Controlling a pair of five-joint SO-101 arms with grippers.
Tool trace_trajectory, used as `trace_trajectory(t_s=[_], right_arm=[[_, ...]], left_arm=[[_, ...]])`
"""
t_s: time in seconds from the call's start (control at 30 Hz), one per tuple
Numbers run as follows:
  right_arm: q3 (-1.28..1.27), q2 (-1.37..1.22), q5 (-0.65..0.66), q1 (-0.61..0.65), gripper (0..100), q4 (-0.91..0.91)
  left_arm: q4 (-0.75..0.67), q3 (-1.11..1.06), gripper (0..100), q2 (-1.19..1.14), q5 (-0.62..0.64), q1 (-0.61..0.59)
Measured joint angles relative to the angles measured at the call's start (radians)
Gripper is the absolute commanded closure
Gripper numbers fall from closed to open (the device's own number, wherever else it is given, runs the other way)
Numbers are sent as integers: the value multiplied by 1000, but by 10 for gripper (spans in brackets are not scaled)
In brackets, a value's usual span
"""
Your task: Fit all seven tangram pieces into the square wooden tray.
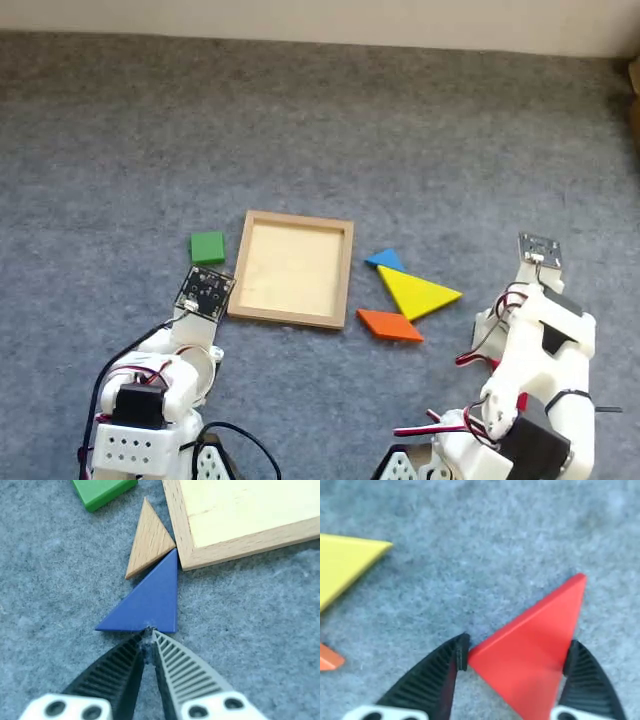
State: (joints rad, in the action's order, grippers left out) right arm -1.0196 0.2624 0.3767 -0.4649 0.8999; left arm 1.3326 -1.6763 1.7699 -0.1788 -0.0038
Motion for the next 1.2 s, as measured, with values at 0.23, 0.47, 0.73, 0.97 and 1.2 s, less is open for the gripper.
trace_trajectory(t_s=[0.23, 0.47, 0.73, 0.97, 1.2], right_arm=[[0, 0, 0, -2, 756, 15], [5, 3, 5, 0, 756, 77], [-11, 150, 5, 41, 756, 201], [-11, 362, 2, 155, 756, 351], [-12, 465, 8, 207, 691, 427]], left_arm=[[0, 0, 993, 0, 0, 0], [0, 0, 993, 0, 0, 0], [0, 0, 993, 0, 0, 0], [0, 0, 993, 0, 0, 0], [0, 0, 993, 0, 0, 0]])
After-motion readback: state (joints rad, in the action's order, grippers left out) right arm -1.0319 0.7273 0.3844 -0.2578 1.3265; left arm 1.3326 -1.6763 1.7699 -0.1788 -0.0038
